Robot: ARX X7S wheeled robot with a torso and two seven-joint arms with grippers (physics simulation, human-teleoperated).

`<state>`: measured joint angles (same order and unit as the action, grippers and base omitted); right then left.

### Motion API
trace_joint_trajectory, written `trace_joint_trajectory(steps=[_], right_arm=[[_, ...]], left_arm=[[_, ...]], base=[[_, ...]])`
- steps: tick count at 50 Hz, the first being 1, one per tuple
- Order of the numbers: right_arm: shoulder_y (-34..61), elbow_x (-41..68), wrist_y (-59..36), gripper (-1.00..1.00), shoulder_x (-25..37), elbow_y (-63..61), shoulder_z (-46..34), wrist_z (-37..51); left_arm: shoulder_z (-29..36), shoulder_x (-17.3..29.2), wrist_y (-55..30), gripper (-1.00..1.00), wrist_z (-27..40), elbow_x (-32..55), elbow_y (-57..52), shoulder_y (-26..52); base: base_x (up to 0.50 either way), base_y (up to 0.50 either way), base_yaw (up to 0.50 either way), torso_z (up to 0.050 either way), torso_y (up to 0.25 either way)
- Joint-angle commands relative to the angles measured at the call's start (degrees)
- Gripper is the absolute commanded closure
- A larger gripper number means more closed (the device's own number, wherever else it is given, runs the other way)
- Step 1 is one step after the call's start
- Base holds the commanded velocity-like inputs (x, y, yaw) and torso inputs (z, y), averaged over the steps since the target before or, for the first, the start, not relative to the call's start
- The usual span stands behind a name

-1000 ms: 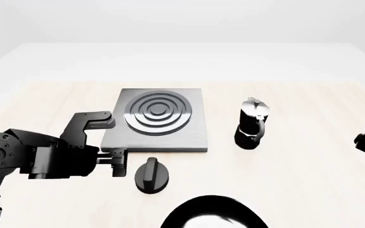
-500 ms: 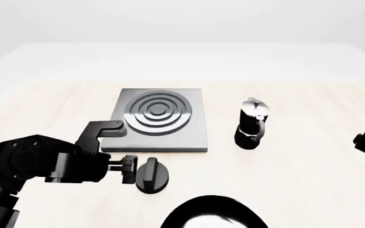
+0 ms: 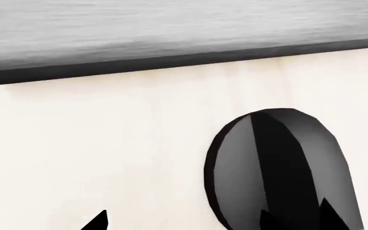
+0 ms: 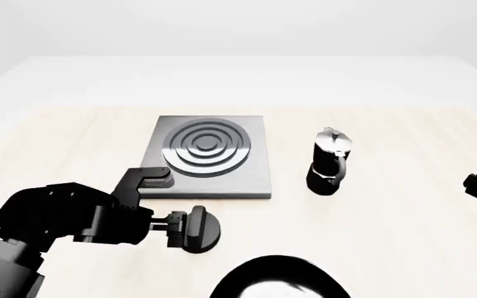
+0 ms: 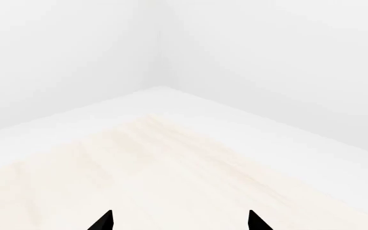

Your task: Turn on the stove and put the frying pan on it.

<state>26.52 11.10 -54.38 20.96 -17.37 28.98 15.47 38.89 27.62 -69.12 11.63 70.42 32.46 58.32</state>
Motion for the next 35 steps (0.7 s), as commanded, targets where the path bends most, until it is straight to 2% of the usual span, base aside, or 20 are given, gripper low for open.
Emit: trace_joint_trajectory(steps=[1,15,35], right_arm=[[-0.21,0.28,-0.02,-1.0,0.01,-0.3,0.25,-0.02],[-0.59,0.49,0.11,-1.0,-0.19,-0.48,0.37,0.11],[-0.8,0.82,0.49,-1.0,-0.13,-0.02,0.59,0.07]], left_arm=[[2.25,-1.67,1.79,-1.0,-3.24,-2.41,3.77,0.56],[2.19,-2.39,1.37,-1.0,-2.62,-1.49,2.49,-0.14],[3.35,-3.03,0.42,-1.0,-6.07,-0.02,-2.04,-0.05]], base=[[0.0,0.0,0.0,0.0,0.0],[0.0,0.0,0.0,0.0,0.0],[0.0,0.0,0.0,0.0,0.0]])
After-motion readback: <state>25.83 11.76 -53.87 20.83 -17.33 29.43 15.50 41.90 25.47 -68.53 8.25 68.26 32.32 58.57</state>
